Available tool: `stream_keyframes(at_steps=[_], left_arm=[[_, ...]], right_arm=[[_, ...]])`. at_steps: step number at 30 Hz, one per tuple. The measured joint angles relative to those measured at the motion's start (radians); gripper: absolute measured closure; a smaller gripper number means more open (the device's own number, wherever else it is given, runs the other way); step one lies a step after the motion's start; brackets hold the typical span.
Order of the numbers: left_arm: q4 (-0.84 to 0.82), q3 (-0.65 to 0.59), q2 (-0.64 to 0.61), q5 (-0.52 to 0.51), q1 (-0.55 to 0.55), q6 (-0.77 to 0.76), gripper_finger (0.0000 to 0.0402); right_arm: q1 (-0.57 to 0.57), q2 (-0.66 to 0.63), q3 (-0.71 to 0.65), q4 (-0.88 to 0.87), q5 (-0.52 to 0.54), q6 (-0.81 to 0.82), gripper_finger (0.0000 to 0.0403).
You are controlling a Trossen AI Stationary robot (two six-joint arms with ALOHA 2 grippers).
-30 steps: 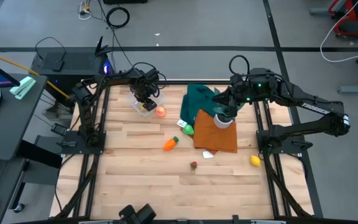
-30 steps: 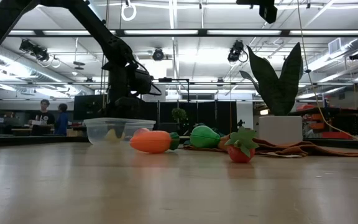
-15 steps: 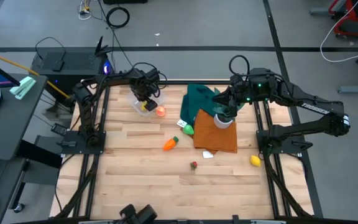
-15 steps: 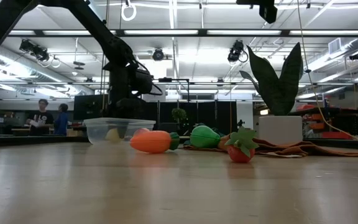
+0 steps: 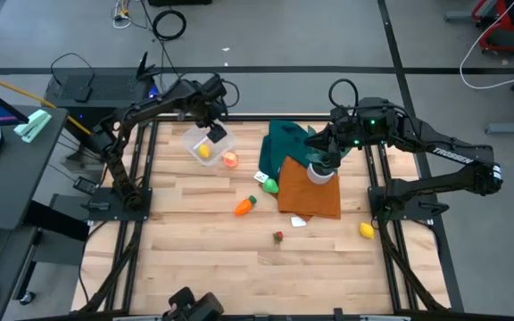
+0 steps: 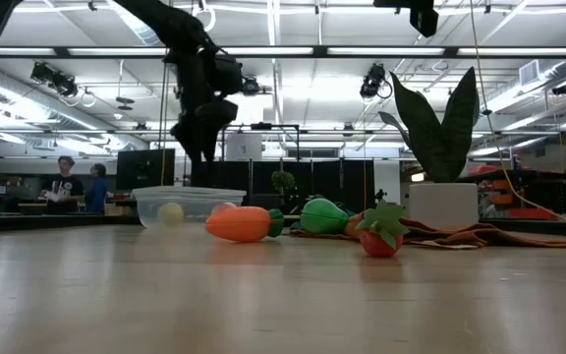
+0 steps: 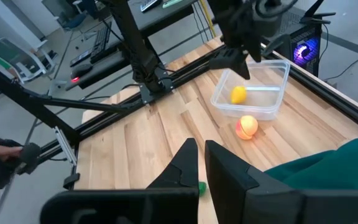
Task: Pick and placing Produce into tupperware
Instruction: Put the carrot into the transparent container
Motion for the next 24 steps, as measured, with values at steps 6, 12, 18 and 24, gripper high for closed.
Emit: stream_keyframes(at_steps=[6,12,18,24], left_arm=[[-0.008,0.02,-0.029,0.056,-0.075,-0.03,0.0112],[0.057,0.021,-0.08,0.123,-0.228,-0.08,0.0145],[0.033,0.02,-0.084,0.125,-0.374,-0.161,0.0175],[0.029,0.02,-0.083,0.07,-0.494,-0.232,0.0189]], right_arm=[[0.0,0.0,0.0,0.0,0.0,-0.01,0.0403],[0.0,0.0,0.0,-0.001,0.0,-0.018,0.0403],[0.0,0.0,0.0,-0.001,0.0,-0.021,0.0403],[0.0,0.0,0.0,-0.001,0.0,-0.036,0.0403]])
